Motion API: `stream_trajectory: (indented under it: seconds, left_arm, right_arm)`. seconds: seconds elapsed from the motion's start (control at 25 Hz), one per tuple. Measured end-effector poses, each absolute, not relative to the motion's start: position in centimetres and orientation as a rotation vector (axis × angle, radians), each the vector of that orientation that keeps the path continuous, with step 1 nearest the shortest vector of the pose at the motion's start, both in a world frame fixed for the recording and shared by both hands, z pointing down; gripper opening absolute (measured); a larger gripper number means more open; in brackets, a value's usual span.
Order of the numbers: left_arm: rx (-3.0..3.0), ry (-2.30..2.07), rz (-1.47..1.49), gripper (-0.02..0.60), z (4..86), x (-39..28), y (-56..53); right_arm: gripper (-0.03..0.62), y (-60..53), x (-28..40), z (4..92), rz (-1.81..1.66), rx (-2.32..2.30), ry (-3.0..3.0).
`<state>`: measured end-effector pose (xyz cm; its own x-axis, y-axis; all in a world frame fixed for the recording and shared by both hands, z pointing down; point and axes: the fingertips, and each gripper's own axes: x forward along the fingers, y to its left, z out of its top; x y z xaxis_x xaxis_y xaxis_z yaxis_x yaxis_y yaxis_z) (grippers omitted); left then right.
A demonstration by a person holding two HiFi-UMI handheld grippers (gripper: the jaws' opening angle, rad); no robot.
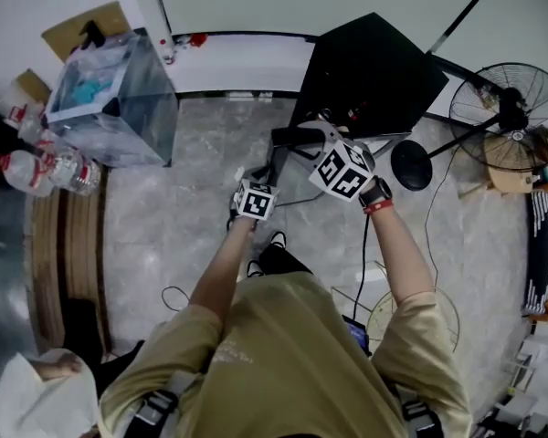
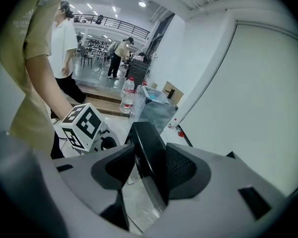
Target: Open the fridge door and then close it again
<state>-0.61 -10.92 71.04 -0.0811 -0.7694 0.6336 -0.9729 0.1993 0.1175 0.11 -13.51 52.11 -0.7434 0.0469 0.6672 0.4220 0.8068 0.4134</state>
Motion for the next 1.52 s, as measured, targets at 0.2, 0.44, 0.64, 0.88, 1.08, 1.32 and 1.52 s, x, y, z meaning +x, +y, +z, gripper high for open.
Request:
stream_trajectory:
  seconds: [0.2,0.44,0.64,0.88,1.08,1.32,1.52]
  left_arm:
    - [1.618,-1.888,0.466,0.094,71.6,-1.5,-12.0]
    - [1.591,-1.899,0.496,0.094,71.9,-2.9,-13.1]
    - [1.589,-1.892,0.479,0.094,71.6,-3.7,-14.4]
    - [1.605,-1.904,0.506,0.094,71.5,-5.5,-15.9]
    - [1.631,-1.886,0.533,0.094,71.5,-6.8,-17.2]
    - [1.695,-1.847,0.567,0.094,71.4,-8.8,-19.4]
    - [1.731,-1.816,0.587,0.094,71.4,-10.5,-21.2]
  right_arm:
    - [0.209,-14.4,-0.7,52.1,-0.723,-0.328,-2.327]
    - [0.209,-15.5,-1.8,52.1,-0.709,-0.269,-2.337]
    - [0.209,-16.6,-2.9,52.3,-0.699,-0.22,-2.328]
    - [0.207,-18.0,-4.3,52.4,-0.676,-0.172,-2.315]
    - [0.202,-19.3,-5.4,52.5,-0.685,-0.179,-2.303]
    - [0.196,-21.2,-7.2,52.2,-0.703,-0.166,-2.298]
    - [0.195,-22.9,-8.8,52.4,-0.673,-0.129,-2.294]
